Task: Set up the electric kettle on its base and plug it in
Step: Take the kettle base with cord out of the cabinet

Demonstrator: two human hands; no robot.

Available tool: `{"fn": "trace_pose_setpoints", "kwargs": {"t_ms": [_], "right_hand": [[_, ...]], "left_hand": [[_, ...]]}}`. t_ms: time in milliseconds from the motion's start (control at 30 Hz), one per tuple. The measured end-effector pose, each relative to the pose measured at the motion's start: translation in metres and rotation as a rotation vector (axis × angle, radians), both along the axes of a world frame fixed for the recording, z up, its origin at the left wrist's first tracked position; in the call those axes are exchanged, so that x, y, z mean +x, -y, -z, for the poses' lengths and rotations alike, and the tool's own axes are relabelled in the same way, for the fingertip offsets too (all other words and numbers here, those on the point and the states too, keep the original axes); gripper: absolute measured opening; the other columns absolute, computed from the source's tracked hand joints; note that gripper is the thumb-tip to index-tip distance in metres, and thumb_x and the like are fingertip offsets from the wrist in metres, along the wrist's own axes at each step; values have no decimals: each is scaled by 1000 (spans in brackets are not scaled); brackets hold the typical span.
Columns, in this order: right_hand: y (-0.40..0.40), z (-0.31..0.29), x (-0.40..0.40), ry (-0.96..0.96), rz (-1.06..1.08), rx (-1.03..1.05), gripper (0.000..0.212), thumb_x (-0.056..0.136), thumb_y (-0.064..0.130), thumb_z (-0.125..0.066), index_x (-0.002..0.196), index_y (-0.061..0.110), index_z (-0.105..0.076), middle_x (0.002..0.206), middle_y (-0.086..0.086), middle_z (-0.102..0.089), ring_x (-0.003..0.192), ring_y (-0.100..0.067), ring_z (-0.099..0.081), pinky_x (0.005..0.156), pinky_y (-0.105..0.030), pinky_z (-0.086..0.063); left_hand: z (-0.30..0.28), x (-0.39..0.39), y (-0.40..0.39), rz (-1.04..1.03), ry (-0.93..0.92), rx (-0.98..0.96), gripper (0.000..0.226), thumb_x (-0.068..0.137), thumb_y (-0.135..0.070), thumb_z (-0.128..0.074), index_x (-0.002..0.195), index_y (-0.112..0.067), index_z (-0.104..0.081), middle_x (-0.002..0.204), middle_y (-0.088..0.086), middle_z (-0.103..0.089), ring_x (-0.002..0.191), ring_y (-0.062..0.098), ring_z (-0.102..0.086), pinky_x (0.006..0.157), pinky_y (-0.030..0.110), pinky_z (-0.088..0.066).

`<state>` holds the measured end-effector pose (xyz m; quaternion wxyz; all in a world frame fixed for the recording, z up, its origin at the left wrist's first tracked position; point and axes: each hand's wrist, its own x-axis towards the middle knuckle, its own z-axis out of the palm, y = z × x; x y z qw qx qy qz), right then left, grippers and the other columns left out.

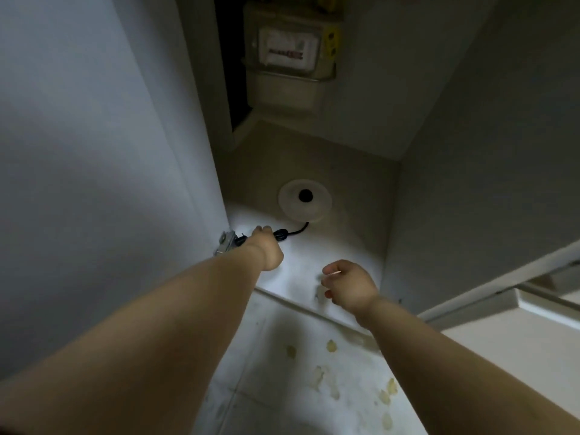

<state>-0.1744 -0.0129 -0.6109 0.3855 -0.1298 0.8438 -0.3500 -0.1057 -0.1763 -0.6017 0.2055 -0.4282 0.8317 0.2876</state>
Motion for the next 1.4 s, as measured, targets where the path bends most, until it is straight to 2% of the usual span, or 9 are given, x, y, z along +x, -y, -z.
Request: {"fn": "trace_pose_setpoints", "kwargs": {"t_ms": [200,367,467,700,833,900,1067,1267,1400], "right_hand": [[-3,13,-12,-1,4,27,19,87,10,-51,78,25,-59,100,-9,-65,95,-31,-64,84,-39,-52],[5,22,-14,34,43,38,16,85,4,-49,72,12,-52,82,-13,-54,75,-26,-51,68,-35,-43],[12,24,-10,133,94,28,10,91,13,-52,83,9,-57,83,-15,-56,74,-27,-55,72,-39,-51],[25,19,-3,392,529,-161,25,91,27,-59,89,3,-56,75,-11,-56,56,-22,-55,55,-31,-49],[28,8,-11,468,747,-295,16,88,22,-64,83,8,-55,107,-16,-68,96,-33,-68,90,-42,-55],[29,-1,-9,500,751,-317,12,89,17,-62,92,8,-56,100,-13,-67,82,-26,-68,79,-36,-57],[20,-55,5,496,677,-242,11,88,15,-62,92,8,-54,81,-7,-54,64,-15,-55,47,-21,-48],[-13,-186,46,497,588,-145,23,86,14,-64,104,8,-52,87,-7,-58,72,-18,-60,57,-24,-49],[-37,-288,78,400,477,-63,18,87,13,-62,98,5,-50,73,-8,-54,57,-17,-52,54,-26,-45]], "left_hand": [[24,-12,12,-42,75,-10,63,90,-8,-45,147,-6,-16,143,18,-33,127,36,-45,107,44,-41],[32,2,5,1,55,-36,53,89,-44,-52,129,-9,-49,128,15,-52,110,31,-57,92,36,-49],[36,14,-7,8,-11,-3,51,86,-53,-53,116,-12,-59,114,11,-63,102,28,-61,87,35,-51],[35,41,-28,-60,-166,206,36,71,-53,-69,93,-27,-58,112,1,-64,98,21,-63,81,30,-50],[23,50,-25,-36,-179,185,30,70,-48,-73,87,-32,-54,114,-1,-59,97,20,-57,79,27,-46],[13,52,-23,-17,-180,135,27,72,-46,-72,86,-33,-53,114,1,-57,98,22,-57,81,29,-47],[-37,67,-35,2,-159,53,27,78,-37,-70,102,-27,-66,114,7,-58,102,27,-60,80,29,-48],[-165,106,-68,117,-88,42,26,82,-24,-62,107,-15,-65,112,6,-66,103,24,-61,81,28,-49],[-273,133,-85,187,1,45,26,83,-20,-60,108,-11,-61,113,9,-66,105,26,-61,87,33,-52]]}}
